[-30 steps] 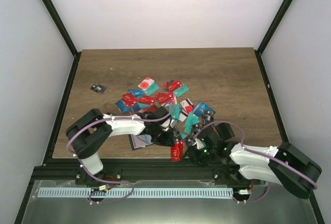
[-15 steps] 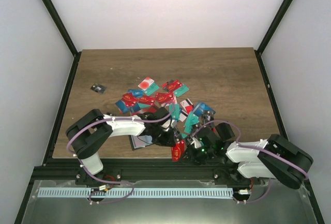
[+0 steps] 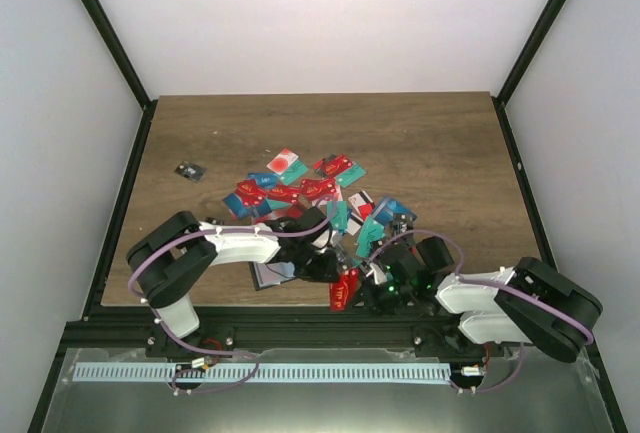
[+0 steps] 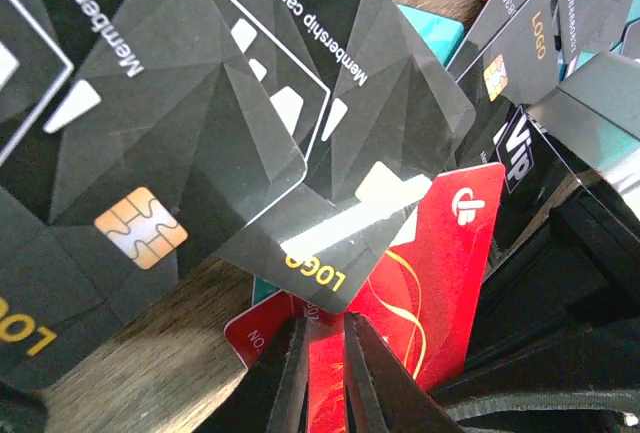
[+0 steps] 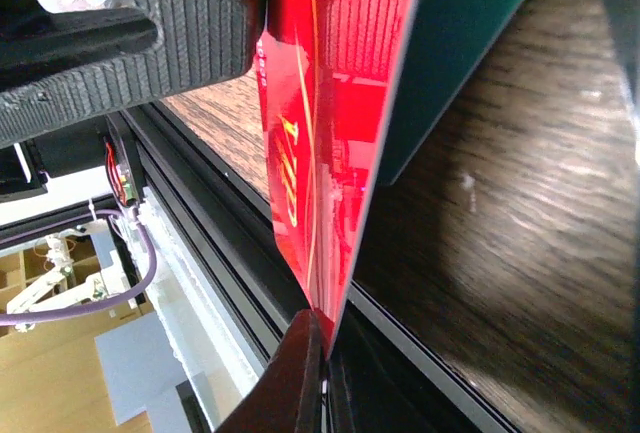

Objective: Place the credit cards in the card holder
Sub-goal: Pick up the credit card from the center of the board, then insert the credit card into the card holder.

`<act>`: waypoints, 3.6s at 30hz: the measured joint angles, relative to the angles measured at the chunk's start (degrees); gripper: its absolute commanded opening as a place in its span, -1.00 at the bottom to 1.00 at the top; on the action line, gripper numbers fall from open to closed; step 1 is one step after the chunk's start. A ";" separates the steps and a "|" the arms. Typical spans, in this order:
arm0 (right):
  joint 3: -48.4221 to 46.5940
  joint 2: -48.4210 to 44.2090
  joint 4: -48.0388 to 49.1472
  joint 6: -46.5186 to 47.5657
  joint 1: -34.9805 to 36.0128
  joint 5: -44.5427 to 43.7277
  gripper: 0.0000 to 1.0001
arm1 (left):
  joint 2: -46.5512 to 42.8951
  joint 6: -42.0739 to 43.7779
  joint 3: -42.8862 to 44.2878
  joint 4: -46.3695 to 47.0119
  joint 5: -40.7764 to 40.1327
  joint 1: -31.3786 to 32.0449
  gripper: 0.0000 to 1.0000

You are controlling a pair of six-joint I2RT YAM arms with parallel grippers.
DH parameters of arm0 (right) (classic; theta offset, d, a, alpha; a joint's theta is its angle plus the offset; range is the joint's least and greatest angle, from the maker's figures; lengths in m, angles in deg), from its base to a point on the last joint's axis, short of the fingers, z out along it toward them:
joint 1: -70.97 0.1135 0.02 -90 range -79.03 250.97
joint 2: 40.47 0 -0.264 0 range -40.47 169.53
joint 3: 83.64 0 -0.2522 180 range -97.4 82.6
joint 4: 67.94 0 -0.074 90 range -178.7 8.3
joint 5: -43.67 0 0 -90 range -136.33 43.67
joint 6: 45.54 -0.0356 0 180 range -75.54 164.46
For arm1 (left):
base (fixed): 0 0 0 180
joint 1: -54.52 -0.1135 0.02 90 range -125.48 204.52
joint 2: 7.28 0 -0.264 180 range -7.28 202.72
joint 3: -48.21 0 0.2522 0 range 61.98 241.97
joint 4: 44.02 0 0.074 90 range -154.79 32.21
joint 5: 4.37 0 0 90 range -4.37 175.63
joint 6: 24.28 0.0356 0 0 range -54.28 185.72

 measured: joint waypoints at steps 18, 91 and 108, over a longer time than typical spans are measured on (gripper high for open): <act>-8.39 -17.11 -22.60 6.93 -5.38 4.61 -0.99 | -21.75 -3.72 7.15 -15.63 -12.35 -0.39 -0.20; -25.73 -7.23 -39.91 25.66 -32.06 7.19 0.88 | -11.50 6.62 15.61 -15.61 -17.27 -12.72 -0.92; -26.40 -12.09 -12.52 14.58 -32.06 29.11 0.39 | -31.41 -4.26 6.12 -1.14 1.84 -16.92 -0.92</act>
